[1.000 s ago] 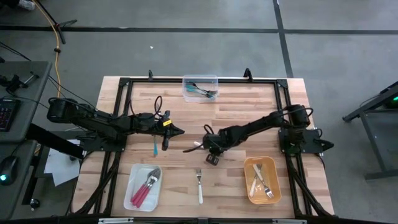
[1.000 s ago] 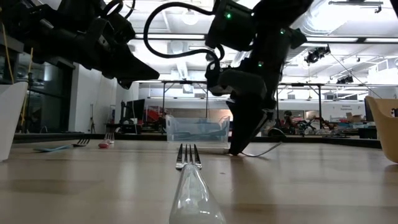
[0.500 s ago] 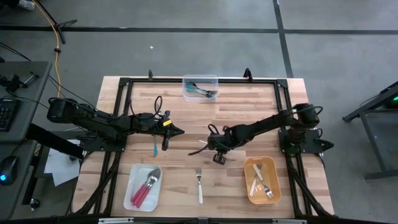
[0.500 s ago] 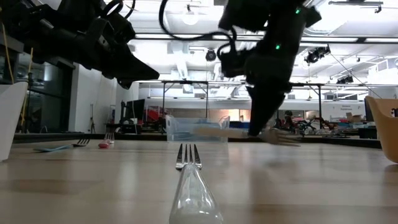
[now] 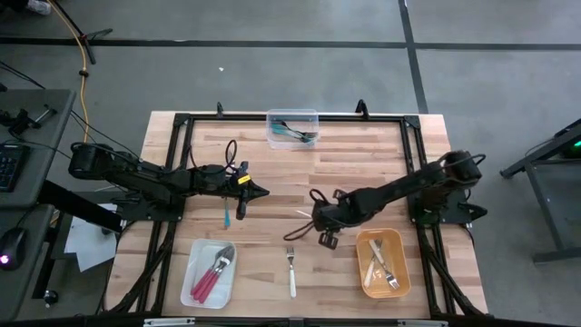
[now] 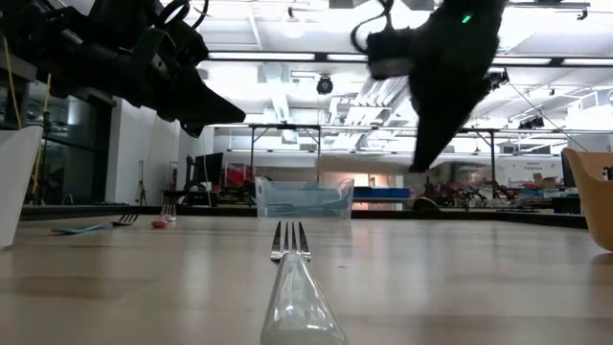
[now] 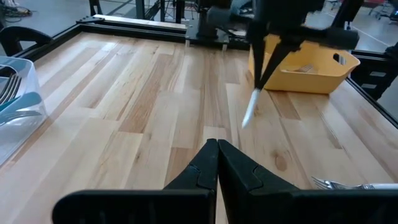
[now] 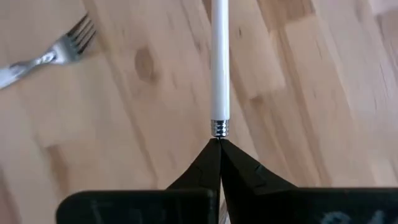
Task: Sort silverware by color (type)
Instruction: Put the white fork into the yellow bin
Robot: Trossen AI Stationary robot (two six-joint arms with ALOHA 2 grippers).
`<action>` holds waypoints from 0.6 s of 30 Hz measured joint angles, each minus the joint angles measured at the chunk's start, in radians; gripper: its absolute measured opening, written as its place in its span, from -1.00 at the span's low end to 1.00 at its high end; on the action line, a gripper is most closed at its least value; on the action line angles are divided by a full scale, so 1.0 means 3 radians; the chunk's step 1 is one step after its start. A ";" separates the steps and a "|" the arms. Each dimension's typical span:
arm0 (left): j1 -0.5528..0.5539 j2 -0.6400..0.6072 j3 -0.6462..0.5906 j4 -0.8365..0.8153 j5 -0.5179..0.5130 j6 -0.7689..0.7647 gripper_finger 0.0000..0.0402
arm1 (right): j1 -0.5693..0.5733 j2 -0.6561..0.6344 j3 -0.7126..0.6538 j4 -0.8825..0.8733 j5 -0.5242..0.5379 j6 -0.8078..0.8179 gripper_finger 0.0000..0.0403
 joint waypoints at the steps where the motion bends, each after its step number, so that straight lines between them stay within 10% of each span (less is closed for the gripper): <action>1: 0.0000 0.0000 0.0000 0.0001 -0.0001 0.0000 -1.00 | 0.0046 -0.0048 0.0000 -0.0078 0.0000 0.0077 -1.00; 18: 0.0000 0.0000 0.0000 0.0001 0.0000 -0.0004 -1.00 | 0.1741 -0.0811 0.0005 -0.1094 0.0021 0.3144 -1.00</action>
